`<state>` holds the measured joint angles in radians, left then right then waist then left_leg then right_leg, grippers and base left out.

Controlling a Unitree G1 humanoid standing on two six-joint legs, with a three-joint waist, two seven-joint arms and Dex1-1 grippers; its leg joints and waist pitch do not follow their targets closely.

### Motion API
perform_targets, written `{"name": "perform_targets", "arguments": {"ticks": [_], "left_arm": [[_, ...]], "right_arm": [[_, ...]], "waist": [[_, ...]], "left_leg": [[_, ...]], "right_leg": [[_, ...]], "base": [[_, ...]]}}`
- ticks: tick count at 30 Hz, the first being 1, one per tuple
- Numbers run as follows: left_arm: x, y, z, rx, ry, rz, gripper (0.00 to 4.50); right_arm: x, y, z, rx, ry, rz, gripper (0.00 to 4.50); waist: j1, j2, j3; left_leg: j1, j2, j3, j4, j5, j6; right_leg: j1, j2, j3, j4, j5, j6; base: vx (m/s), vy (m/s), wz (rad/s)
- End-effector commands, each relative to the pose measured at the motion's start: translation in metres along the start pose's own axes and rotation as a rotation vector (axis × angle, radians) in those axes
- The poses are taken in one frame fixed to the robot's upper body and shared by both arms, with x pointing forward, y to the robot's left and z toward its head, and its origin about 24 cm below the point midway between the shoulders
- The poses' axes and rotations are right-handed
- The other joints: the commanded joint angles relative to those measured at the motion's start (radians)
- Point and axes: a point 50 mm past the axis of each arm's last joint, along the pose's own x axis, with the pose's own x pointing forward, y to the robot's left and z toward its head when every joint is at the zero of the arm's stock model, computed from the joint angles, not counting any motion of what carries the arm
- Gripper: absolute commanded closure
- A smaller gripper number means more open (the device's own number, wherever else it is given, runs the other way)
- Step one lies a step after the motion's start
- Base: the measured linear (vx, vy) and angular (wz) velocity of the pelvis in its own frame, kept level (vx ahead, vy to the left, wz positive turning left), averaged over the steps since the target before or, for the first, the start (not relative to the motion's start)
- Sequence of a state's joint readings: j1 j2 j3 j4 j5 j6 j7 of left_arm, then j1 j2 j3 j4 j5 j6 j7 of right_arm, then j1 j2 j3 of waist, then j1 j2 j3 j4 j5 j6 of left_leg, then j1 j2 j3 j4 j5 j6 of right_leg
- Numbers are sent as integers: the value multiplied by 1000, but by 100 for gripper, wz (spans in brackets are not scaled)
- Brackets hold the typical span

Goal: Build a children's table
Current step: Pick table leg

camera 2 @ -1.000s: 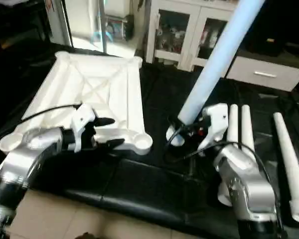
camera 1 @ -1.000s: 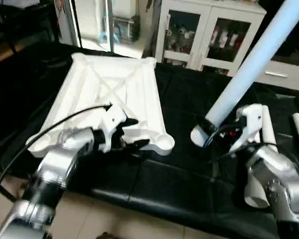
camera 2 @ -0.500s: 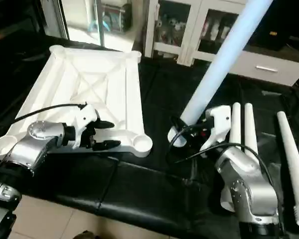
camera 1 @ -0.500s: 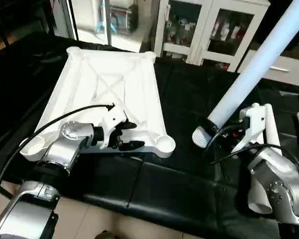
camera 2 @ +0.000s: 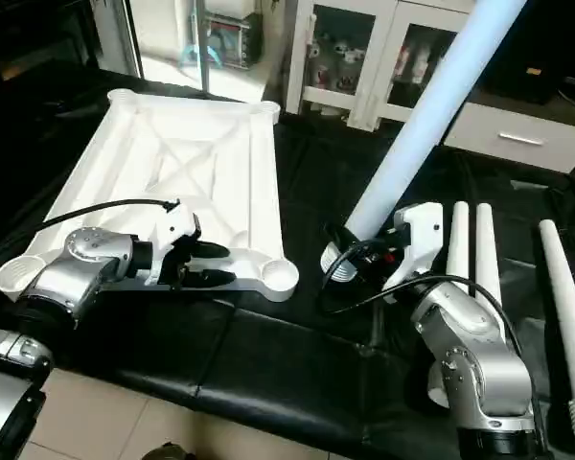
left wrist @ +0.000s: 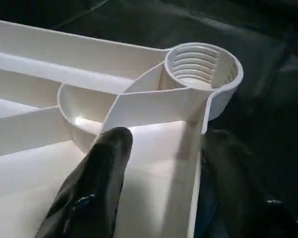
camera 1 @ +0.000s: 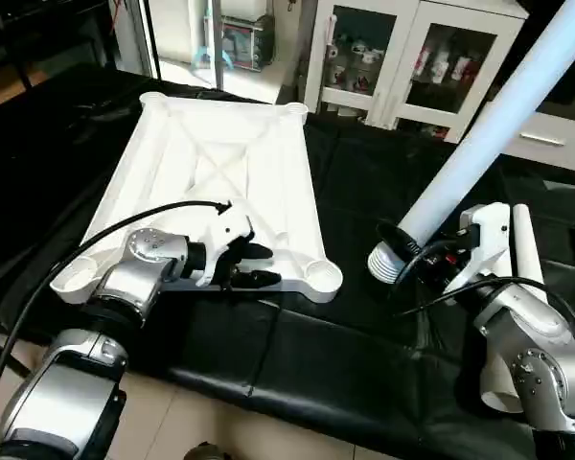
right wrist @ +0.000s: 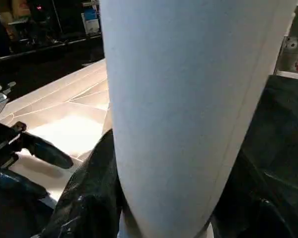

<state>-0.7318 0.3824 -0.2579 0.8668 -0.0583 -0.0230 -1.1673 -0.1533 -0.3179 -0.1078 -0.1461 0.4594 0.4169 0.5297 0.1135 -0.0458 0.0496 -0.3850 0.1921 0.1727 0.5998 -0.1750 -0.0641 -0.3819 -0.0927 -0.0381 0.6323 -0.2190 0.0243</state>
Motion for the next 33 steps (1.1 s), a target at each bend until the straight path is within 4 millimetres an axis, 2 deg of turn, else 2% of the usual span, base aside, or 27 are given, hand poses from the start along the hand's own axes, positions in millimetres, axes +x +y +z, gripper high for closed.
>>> {"name": "perform_targets", "arguments": {"ticks": [1, 7, 8, 9, 10, 12, 13, 14, 16, 18, 19, 20, 27, 33], "left_arm": [[2, 1, 5, 30, 18, -13, 202], [3, 2, 4, 39, 33, -13, 208], [6, 1, 2, 45, 63, -33, 231], [10, -1, -1, 48, 94, -52, 231], [13, -3, -3, 53, 127, -79, 237], [14, -3, -4, 54, 132, -84, 255], [15, -5, -4, 30, 138, -116, 255], [16, -6, -4, 23, 138, -127, 275], [19, -7, -3, 17, 132, -145, 279], [21, -7, -1, 14, 128, -145, 288], [22, -7, -2, 19, 140, -143, 311], [23, -7, -2, 22, 147, -142, 311], [26, -9, -4, 26, 190, -175, 363], [25, -18, -17, 89, 295, -236, 406]], "right_arm": [[-2, -1, 6, -24, -8, -6, 262], [-3, -1, 6, -26, -7, -8, 262], [-3, -1, 5, -27, -5, -7, 262], [-2, 0, 5, -27, -4, -6, 262], [-2, 1, 4, -27, -3, -4, 262], [-2, 1, 4, -26, -3, -4, 262], [-3, 1, 4, -27, -3, -6, 262], [-3, 1, 4, -27, -4, -7, 262], [-3, 1, 4, -26, -4, -8, 262], [-3, 1, 4, -26, -4, -9, 262], [-3, 1, 4, -27, -4, -9, 262], [-3, 1, 3, -27, -4, -9, 262], [-1, 2, 4, -28, -5, -4, 262], [2, 4, 3, -28, 2, 20, 262]], "waist": [[2, 12, -69], [1, 12, -66], [2, 17, -66], [4, 22, -66], [3, 16, -65], [4, 15, -65], [5, 17, -65], [5, 21, -65], [4, 18, -66], [5, 21, -66], [5, 21, -66], [6, 21, -66], [9, 20, -64], [9, 21, -64]], "left_leg": [[29, 31, -6, -77, -155, -12], [30, 34, -6, -80, -189, -17], [30, 32, -6, -81, -189, -17], [32, 33, -6, -81, -195, -21], [33, 33, -6, -81, -204, -25], [30, 33, -7, -82, -204, -26], [30, 34, -8, -83, -203, -25], [30, 33, -7, -82, -203, -25], [30, 33, -6, -82, -204, -22], [30, 33, -7, -82, -202, -19], [31, 33, -6, -82, -205, -17], [31, 34, -7, -82, -205, -17], [30, 35, -8, -85, -222, -14], [28, 37, -10, -88, -225, -16]], "right_leg": [[39, -50, 28, -57, 88, -235], [37, -51, 29, -61, 45, -239], [36, -51, 29, -62, 40, -235], [35, -51, 29, -64, 36, -232], [36, -51, 30, -65, 32, -230], [38, -53, 30, -65, 28, -229], [38, -54, 29, -64, 28, -231], [37, -54, 30, -64, 28, -233], [38, -54, 30, -65, 27, -240], [37, -54, 30, -65, 31, -242], [36, -53, 29, -66, 30, -243], [37, -53, 29, -65, 30, -243], [36, -56, 30, -70, -10, -233], [35, -57, 30, -71, -26, -222]], "base": [[0, 0, 0], [0, 0, 0], [0, 0, 0], [0, 0, 0], [0, 0, 0], [0, 0, 0], [0, 0, 0], [0, 0, 0], [0, 0, 0], [0, 0, 0], [0, 0, 0], [0, 0, 0], [0, 0, 0], [0, 0, 0]]}}
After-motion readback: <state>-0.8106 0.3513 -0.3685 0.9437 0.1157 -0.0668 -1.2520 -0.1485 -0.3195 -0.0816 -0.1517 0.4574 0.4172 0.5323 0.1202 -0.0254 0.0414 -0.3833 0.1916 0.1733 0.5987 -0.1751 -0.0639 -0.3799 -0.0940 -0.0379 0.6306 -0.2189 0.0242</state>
